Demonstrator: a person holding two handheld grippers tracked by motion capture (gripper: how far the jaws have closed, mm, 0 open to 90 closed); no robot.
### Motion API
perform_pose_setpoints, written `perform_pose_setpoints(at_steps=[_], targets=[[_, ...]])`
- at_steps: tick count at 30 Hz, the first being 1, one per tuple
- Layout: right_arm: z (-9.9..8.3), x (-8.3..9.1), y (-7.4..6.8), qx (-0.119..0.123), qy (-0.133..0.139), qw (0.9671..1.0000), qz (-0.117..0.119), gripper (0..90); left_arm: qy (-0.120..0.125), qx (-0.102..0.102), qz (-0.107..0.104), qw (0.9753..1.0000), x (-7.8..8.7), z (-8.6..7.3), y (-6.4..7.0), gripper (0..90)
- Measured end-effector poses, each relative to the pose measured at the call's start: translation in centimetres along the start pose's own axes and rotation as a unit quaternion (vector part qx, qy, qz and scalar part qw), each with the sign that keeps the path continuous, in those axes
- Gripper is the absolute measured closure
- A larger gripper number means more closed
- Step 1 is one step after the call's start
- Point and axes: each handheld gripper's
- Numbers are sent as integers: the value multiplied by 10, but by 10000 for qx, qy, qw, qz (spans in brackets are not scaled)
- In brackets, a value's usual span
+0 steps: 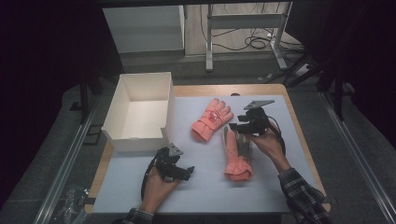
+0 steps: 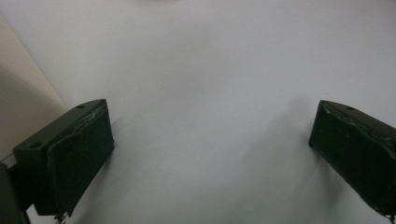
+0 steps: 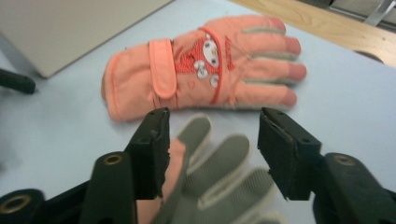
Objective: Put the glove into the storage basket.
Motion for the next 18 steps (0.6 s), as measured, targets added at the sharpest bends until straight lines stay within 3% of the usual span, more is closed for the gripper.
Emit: perform_pose_setpoints(at_steps=[10,18], targets=[[20,-25,8,35,-98,9999,68,446,-6,-17,2,10000,0,0,0,0],[32,-56,13,3,-219,9997,87,454,-9,-10,2,10000,0,0,0,0]])
Point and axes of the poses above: each handheld gripper's, and its own axes: x roughly backward along the jaws, z roughly out of its top, y roughly to its right, and after that the axes turned 13 degrees about z, right-handed
